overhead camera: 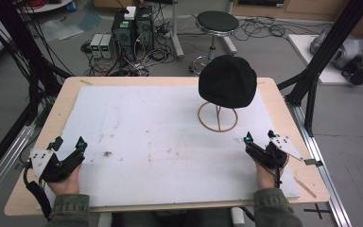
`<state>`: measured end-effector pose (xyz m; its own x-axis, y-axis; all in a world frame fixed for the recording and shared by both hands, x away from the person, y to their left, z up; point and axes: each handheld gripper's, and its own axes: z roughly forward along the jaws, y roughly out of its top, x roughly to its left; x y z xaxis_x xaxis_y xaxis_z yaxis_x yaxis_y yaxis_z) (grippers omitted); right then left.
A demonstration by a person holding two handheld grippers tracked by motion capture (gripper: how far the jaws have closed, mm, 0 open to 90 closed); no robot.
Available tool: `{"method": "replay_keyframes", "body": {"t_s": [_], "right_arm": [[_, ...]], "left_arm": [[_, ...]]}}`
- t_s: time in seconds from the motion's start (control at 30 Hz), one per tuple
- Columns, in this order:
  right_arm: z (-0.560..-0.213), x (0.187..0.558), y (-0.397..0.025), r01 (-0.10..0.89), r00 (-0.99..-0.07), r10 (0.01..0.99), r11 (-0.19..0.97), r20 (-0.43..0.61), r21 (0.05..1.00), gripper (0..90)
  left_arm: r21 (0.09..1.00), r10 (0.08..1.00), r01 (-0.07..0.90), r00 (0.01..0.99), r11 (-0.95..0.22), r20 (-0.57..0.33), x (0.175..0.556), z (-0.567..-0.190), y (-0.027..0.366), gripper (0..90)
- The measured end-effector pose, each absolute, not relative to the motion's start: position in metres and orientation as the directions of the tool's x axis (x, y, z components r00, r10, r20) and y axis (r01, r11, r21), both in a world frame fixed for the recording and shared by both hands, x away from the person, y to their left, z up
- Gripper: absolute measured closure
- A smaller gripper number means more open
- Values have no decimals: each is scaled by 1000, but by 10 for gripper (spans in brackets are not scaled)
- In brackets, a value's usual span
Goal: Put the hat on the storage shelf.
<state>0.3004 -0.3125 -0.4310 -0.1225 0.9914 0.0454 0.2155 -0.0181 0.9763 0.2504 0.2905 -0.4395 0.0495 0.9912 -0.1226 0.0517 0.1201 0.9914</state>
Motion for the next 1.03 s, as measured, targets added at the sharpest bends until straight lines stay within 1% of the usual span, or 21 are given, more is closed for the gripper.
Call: {"method": "replay_keyframes", "body": {"t_s": [1.03], "right_arm": [[-433, 303, -313, 241, -125, 990, -27, 58, 970, 148]], "left_arm": [[990, 990, 65, 58, 124, -127, 253, -440, 290, 251]]}}
